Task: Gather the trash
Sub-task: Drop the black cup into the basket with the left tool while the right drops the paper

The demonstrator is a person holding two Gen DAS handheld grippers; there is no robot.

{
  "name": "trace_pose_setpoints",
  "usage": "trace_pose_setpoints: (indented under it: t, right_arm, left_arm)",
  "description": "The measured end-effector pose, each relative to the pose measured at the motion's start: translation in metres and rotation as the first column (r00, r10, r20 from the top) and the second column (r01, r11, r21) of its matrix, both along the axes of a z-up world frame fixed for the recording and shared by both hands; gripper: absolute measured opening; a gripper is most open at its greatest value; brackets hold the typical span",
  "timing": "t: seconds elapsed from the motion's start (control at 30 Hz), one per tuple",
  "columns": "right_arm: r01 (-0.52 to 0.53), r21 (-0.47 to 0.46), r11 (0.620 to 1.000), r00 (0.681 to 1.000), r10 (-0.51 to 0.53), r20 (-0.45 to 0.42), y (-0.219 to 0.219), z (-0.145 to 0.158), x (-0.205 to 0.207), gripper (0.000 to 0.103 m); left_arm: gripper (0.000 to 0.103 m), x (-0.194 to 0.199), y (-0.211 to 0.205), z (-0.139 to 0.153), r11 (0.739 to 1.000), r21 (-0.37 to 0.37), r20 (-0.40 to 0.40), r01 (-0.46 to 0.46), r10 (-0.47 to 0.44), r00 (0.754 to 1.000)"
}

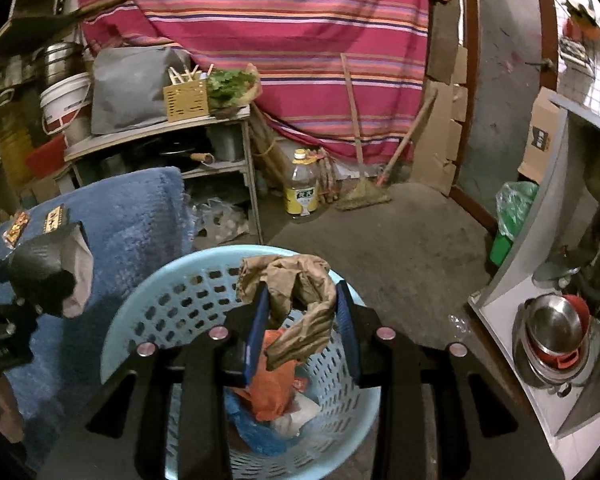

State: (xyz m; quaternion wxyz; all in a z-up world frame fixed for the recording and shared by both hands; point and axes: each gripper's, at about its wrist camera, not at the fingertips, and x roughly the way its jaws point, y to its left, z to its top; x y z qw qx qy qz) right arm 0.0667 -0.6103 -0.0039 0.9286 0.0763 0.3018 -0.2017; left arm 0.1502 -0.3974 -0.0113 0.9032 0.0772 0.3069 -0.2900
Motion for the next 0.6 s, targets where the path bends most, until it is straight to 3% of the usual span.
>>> trace_pose_setpoints:
  t: [0.23, 0.37, 0.6]
  right_arm:
    - [0.015, 0.016, 1.000, 1.000, -0.015, 0.001, -0.010, -0.003, -0.006, 0.034]
    - [0.009, 0.016, 1.000, 1.000, -0.009, -0.003, -0.010, -0.004, -0.005, 0.034]
    - [-0.005, 0.027, 1.000, 1.000, 0.006, -0.025, 0.001, -0.010, 0.002, 0.034]
  left_arm:
    - [0.093, 0.002, -0.027, -0.003, 0.999, 0.000, -0.041, 0.052, -0.051, 0.998]
    - [0.093, 0.002, -0.031, 0.005, 0.998, 0.000, -0.023, 0.067, -0.067, 0.997]
    - [0.097, 0.003, -0.008, 0.016, 1.000, -0.016, 0.008, 0.024, -0.023, 1.000]
